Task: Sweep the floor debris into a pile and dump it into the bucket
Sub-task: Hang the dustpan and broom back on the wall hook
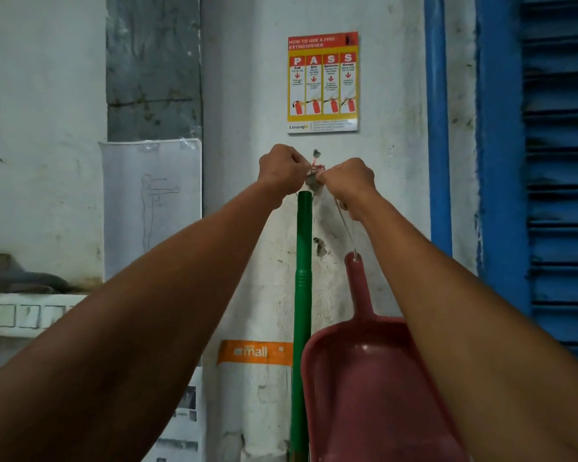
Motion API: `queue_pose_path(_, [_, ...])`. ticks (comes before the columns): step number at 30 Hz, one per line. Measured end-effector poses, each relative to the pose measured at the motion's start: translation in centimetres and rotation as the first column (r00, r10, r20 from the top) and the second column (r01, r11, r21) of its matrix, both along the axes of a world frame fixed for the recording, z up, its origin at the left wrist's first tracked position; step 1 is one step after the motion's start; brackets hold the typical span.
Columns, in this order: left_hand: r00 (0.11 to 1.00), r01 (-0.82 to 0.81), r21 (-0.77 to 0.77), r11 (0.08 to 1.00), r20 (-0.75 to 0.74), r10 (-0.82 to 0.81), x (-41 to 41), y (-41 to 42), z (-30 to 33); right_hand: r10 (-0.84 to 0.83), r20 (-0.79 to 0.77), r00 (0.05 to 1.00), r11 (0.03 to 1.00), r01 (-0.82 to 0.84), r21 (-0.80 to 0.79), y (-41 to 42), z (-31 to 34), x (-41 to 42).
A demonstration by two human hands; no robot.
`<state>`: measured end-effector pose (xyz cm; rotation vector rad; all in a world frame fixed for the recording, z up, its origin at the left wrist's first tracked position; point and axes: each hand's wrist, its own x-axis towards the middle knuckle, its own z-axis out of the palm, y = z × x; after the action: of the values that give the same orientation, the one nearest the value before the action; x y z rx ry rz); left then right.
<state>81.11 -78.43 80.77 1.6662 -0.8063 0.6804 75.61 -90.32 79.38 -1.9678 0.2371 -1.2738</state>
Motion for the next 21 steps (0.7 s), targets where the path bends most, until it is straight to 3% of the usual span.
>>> queue_pose_path(8, [1.0, -0.008, -0.06, 0.998, -0.027, 0.006, -0.3, -0.4, 0.3, -0.002, 0.04, 0.999, 0.999, 0.001, 0.034, 0.2, 0.6, 0.2])
queue_pose_path(15, [0.993, 0.028, -0.049, 0.998, -0.117, -0.034, 0.3, -1.1, -0.9, 0.06, -0.045, 0.997, 0.991, -0.054, 0.122, -1.0, -0.5, 0.2])
queue_pose_path(21, [0.991, 0.041, -0.024, 0.999, -0.123, -0.044, -0.2, -0.3, -1.9, -0.02, -0.101, 0.995, 0.999, 0.024, 0.044, -0.7, -1.0, -0.6])
